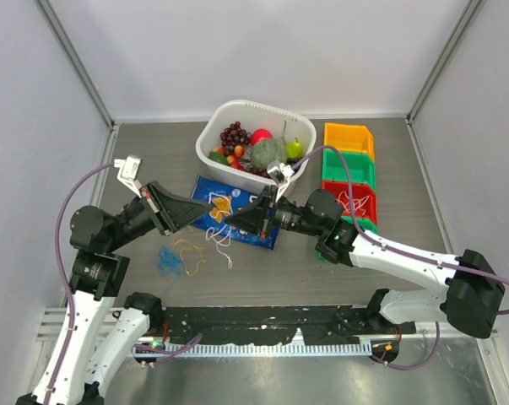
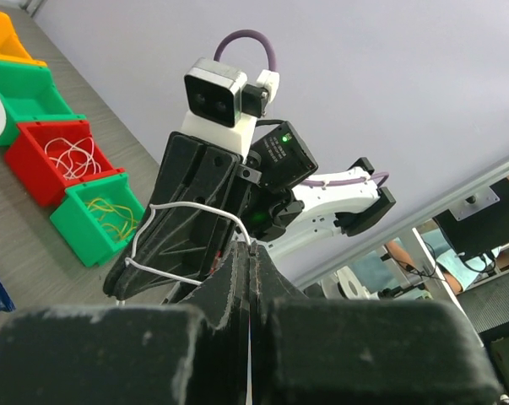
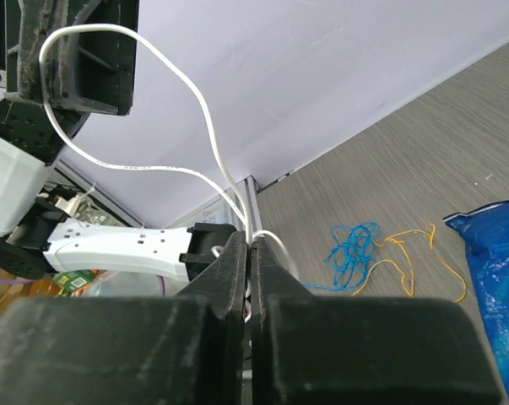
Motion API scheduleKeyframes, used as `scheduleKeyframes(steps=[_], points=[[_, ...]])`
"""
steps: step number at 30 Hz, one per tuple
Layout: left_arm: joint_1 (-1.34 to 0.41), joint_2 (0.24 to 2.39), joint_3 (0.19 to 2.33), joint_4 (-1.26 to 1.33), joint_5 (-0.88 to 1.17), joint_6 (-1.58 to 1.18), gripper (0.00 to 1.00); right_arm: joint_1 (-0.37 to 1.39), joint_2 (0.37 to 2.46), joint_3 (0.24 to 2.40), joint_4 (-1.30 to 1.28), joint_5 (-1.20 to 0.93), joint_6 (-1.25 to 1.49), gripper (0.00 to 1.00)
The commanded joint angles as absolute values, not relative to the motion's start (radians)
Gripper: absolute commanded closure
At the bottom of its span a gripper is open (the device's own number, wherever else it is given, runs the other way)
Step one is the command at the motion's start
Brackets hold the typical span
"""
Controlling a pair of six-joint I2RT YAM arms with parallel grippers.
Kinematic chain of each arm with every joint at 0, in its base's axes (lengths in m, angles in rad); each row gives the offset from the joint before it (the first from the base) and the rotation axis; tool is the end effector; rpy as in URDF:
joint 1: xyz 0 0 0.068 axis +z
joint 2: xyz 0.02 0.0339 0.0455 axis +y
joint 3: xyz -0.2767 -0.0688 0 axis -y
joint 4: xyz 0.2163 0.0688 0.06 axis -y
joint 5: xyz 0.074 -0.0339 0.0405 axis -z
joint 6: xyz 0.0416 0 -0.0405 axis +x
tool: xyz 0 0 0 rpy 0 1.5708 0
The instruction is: Untangle the cables
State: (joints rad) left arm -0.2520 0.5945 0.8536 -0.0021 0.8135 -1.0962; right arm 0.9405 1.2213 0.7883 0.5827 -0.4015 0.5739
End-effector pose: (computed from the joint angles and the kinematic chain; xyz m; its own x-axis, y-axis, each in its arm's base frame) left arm 0.0735 -0.0501 0.4080 -0.6453 -0.4648 -0.6063 0.6083 0.1676 -0.7759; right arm 0.1388 0.2178 0.3539 -0.4535 0.2262 -0.8620 -0.8635 0.1280 0.4879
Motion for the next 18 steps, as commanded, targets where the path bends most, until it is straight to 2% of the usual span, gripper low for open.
scheduleKeyframes(steps=[1,3,4,5,6,9,11,12,18], points=[[-0.247,0.584,0.838,0.037,0.836,-1.097,1.00,0.940,1.174,0.770,0.663,-0.362,0.603,0.99],[-0.247,0.583,0.847,0.003,0.821,-1.063,1.00,0.939,1.157,0.765,0.637,-0.319,0.594,0.99],[-0.247,0.583,0.860,-0.058,0.798,-1.031,0.96,0.939,1.148,0.761,0.593,-0.298,0.583,0.99],[-0.247,0.581,0.877,-0.119,0.764,-0.987,0.81,0.934,1.126,0.762,0.566,-0.235,0.574,0.99],[-0.247,0.575,0.897,-0.196,0.715,-0.947,0.62,0.931,1.114,0.756,0.504,-0.195,0.557,0.99],[-0.247,0.552,0.939,-0.392,0.560,-0.823,0.28,0.890,1.043,0.746,0.376,-0.011,0.525,0.99],[-0.247,0.537,0.954,-0.469,0.485,-0.763,0.18,0.835,0.996,0.738,0.276,0.113,0.532,0.99],[-0.247,0.535,0.962,-0.507,0.453,-0.737,0.16,0.783,0.985,0.736,0.220,0.179,0.540,0.99],[-0.247,0.535,0.963,-0.604,0.365,-0.655,0.14,0.499,0.968,0.797,-0.023,0.435,0.554,0.99]])
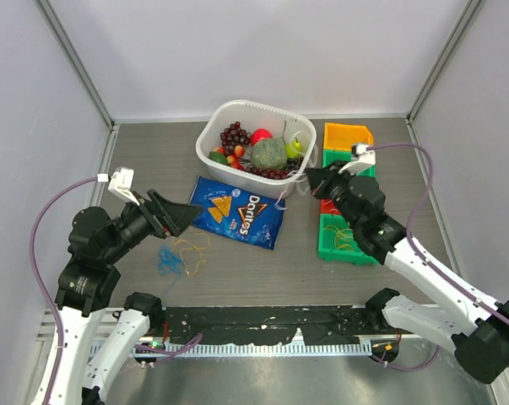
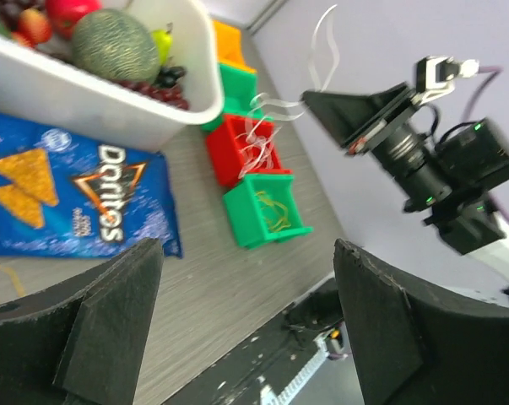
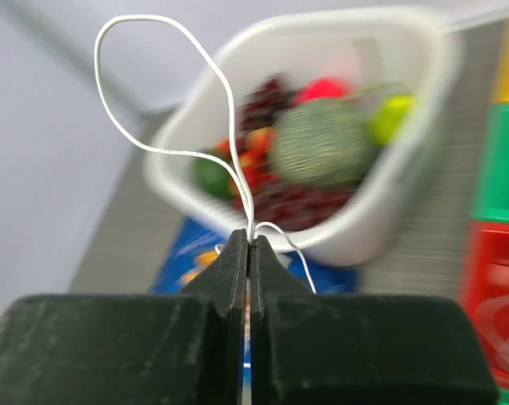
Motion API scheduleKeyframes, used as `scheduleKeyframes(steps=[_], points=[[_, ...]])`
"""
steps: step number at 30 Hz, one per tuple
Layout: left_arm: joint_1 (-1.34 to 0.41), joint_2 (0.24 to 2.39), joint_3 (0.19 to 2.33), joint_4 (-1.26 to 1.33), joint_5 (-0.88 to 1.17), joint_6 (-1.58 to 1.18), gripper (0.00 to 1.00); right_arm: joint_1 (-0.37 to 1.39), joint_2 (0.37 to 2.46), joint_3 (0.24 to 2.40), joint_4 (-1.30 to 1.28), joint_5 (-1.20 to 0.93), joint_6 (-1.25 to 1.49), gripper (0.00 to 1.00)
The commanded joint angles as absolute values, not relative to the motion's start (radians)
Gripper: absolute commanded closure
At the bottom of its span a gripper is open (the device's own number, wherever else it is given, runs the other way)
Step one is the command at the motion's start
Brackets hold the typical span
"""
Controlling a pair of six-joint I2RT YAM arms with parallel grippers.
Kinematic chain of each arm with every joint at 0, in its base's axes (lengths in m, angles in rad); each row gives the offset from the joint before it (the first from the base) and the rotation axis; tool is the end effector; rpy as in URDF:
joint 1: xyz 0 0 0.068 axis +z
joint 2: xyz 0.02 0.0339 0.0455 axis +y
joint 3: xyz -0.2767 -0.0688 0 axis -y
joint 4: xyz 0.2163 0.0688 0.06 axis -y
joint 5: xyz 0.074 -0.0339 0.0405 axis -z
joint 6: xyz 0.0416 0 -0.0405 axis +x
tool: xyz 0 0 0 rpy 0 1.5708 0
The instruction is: Untangle the cables
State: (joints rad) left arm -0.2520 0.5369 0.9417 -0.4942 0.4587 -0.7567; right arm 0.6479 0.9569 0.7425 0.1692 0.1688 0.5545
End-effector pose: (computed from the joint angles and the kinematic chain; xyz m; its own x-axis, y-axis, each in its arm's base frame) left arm 0.0615 -0.0349 0.3854 -0.5096 -0.5044 -0.6971 0.4137 0.5667 -0.7125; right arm 0.1634 0.1149 0.3471 -0.2734 0.4440 -0.8533 -0.3731 0.7687 0.5195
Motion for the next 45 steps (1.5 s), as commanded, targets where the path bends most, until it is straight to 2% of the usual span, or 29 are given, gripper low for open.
scheduleKeyframes(steps=[1,6,9,13,16,20,24,29,34,40,45], points=[[-0.247,0.532,0.960,-0.604,0.365,-0.653,0.14,0.465,0.982,0.810,-0.049,0.463,0.551,0.99],[-0.247,0.508,0.937,-0.592,0.391,-0.663,0.14,0.279,1.104,0.874,-0.058,0.561,0.543,0.99],[-0.247,0.491,0.920,-0.597,0.394,-0.667,0.13,0.270,1.140,0.858,0.044,0.614,0.482,0.99],[-0.247,0.463,0.882,-0.588,0.397,-0.670,0.13,0.270,1.158,0.711,0.230,0.585,0.382,0.99],[-0.247,0.462,0.868,-0.577,0.408,-0.675,0.13,0.270,1.141,0.641,0.250,0.554,0.443,0.99],[-0.247,0.468,0.859,-0.568,0.402,-0.672,0.13,0.270,1.111,0.528,0.256,0.621,0.537,0.99],[-0.247,0.485,0.854,-0.566,0.391,-0.673,0.13,0.270,1.060,0.497,0.146,0.650,0.621,0.99],[-0.247,0.512,0.841,-0.560,0.362,-0.690,0.13,0.270,1.040,0.541,0.006,0.523,0.736,0.99],[-0.247,0.545,0.841,-0.549,0.359,-0.719,0.14,0.268,1.118,0.672,-0.269,0.404,0.900,0.99],[-0.247,0.569,0.839,-0.532,0.368,-0.758,0.14,0.268,1.199,0.747,-0.336,0.235,0.994,0.99],[-0.247,0.566,0.841,-0.545,0.365,-0.779,0.14,0.256,1.220,0.741,-0.391,0.198,1.103,0.99]])
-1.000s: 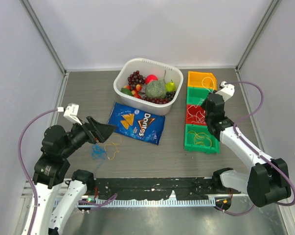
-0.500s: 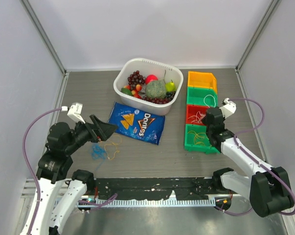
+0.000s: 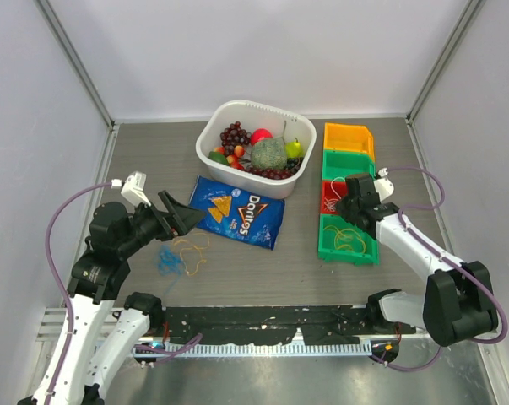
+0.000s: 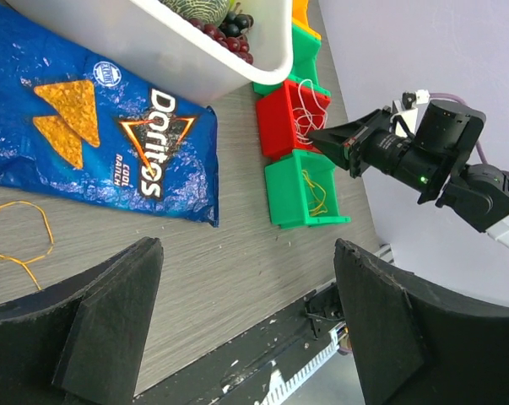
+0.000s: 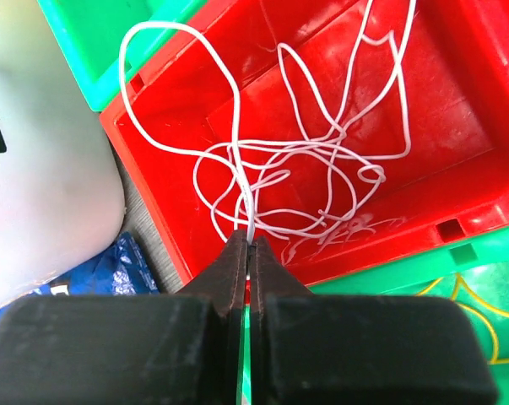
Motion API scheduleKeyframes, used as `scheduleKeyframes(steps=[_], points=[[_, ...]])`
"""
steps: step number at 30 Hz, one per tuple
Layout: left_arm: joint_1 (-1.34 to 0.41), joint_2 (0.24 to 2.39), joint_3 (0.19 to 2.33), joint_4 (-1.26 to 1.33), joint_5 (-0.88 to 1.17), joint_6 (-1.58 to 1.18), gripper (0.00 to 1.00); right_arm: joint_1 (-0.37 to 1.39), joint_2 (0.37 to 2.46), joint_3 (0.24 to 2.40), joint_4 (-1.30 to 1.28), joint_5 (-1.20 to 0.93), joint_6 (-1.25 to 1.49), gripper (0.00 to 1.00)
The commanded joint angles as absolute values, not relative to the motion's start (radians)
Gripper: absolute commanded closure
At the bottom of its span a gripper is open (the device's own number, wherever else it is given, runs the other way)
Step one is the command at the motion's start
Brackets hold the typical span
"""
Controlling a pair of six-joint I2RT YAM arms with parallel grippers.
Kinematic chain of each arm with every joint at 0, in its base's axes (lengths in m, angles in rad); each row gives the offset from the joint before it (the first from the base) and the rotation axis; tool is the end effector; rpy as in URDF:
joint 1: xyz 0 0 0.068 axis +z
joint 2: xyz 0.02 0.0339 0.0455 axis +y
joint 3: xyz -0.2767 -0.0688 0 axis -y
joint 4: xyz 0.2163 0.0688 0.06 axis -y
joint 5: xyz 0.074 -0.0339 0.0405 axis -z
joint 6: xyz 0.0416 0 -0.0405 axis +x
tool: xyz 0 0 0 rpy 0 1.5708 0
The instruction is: Untangle the cables
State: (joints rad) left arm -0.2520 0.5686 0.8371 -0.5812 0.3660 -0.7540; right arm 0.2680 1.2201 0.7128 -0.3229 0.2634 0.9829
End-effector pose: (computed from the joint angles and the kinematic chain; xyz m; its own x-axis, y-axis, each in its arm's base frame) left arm 0.0804 -0.0361 0.3430 -0.6023 -0.5050 -0.6182 0.2062 0.6498 -0.7316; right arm 0.2152 0.0479 0.2365 -0.4665 0.7050 -0.5341 0.5444 0.7048 0.4549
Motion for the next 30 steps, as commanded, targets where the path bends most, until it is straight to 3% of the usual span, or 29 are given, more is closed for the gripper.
scheduleKeyframes(steps=[1,5,7,10,13,15,24,26,28,30], points=[[-0.247,0.561,0.839,-0.545,0.365,-0.782,0.14,0.252,1.215,0.729,-0.390,0.192,1.123,0.99],[-0.247,0.552,0.833,-0.549,0.359,-0.788,0.14,0.252,1.195,0.726,-0.379,0.184,1.127,0.98],[-0.247,0.557,0.836,-0.558,0.360,-0.785,0.14,0.247,1.175,0.723,-0.380,0.186,1.121,0.85],[-0.247,0.558,0.836,-0.561,0.356,-0.781,0.14,0.238,1.154,0.726,-0.386,0.189,1.104,0.75],[-0.247,0.560,0.838,-0.572,0.344,-0.773,0.14,0.233,1.134,0.726,-0.391,0.173,1.082,0.58],[-0.248,0.561,0.836,-0.589,0.319,-0.770,0.14,0.233,1.111,0.732,-0.396,0.172,1.046,0.53],[-0.247,0.681,0.789,-0.790,0.020,-0.862,0.13,0.233,0.996,0.764,-0.348,0.071,0.658,0.51],[-0.247,0.705,0.753,-0.784,0.009,-0.888,0.17,0.233,0.976,0.758,-0.305,-0.050,0.566,0.50],[-0.247,0.725,0.709,-0.749,0.017,-0.913,0.27,0.253,0.982,0.756,-0.230,-0.292,0.499,0.51],[-0.247,0.738,0.658,-0.698,0.021,-0.933,0.33,0.337,0.999,0.755,-0.180,-0.385,0.462,0.51]])
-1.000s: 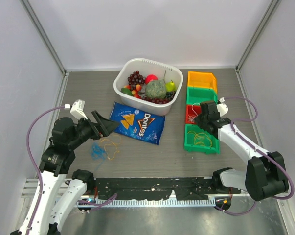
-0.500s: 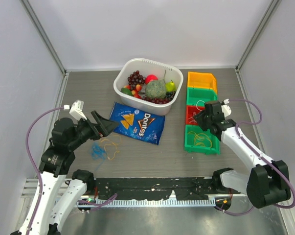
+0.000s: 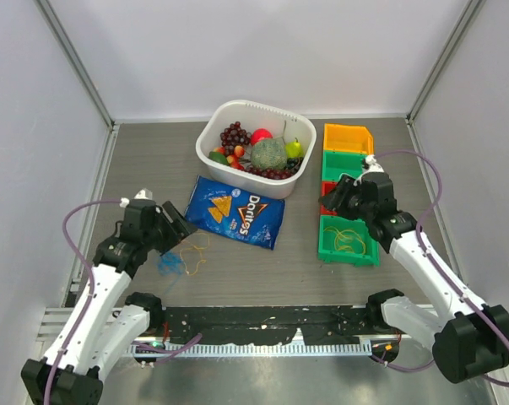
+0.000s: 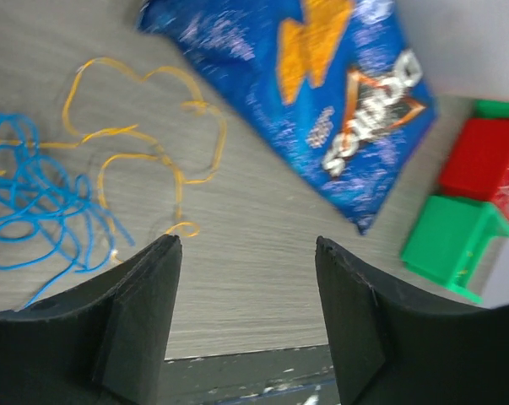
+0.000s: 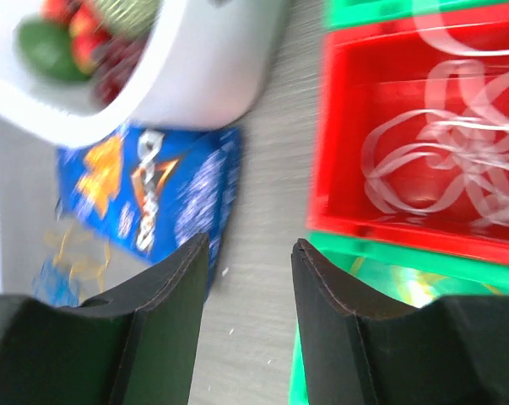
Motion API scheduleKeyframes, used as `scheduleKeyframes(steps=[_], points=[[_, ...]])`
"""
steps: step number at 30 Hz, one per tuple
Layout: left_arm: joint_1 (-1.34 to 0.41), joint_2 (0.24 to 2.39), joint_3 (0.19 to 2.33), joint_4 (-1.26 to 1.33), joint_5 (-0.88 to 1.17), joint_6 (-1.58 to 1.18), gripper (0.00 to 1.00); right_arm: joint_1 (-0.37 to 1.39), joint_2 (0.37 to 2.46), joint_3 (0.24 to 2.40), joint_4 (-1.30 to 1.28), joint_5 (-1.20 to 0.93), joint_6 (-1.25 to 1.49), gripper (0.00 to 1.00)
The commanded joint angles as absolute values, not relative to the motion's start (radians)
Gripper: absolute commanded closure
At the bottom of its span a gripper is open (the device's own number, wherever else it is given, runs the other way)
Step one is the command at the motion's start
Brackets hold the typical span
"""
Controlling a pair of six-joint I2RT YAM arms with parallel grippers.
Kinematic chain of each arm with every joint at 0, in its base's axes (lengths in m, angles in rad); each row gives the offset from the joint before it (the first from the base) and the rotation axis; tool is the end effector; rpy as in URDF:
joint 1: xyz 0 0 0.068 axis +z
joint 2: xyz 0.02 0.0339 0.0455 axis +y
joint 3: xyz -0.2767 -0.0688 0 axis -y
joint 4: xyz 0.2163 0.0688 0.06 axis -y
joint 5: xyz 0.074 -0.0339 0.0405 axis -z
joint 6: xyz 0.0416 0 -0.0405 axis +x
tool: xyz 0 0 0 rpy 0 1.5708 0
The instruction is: Untangle the cables
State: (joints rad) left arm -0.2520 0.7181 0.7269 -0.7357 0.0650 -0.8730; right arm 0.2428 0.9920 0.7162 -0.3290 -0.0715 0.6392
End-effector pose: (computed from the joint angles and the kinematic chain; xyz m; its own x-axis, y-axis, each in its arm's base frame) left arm 0.1094 -0.0310 0.2807 -0.6402 -0.6247 -0.4470 -0.3031 0.7401 -0.6003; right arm 0.1819 0.0481 0.2783 -0.6200 0.4594 -0.6360 0.0910 0.8473 0.5233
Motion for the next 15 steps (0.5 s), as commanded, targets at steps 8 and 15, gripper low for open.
scheduleKeyframes(steps=[8,15], points=[[-0.248,0.876,0.589,-0.598,-0.038,-1.097,0.20,0.846,1.107,0.646,0.287,-0.368,0.536,0.49],[-0.245,0.937,0.557,-0.581,-0.135,-1.235,0.14,0.934,1.273,0.654,0.417,-0.376,0.612,0.50]])
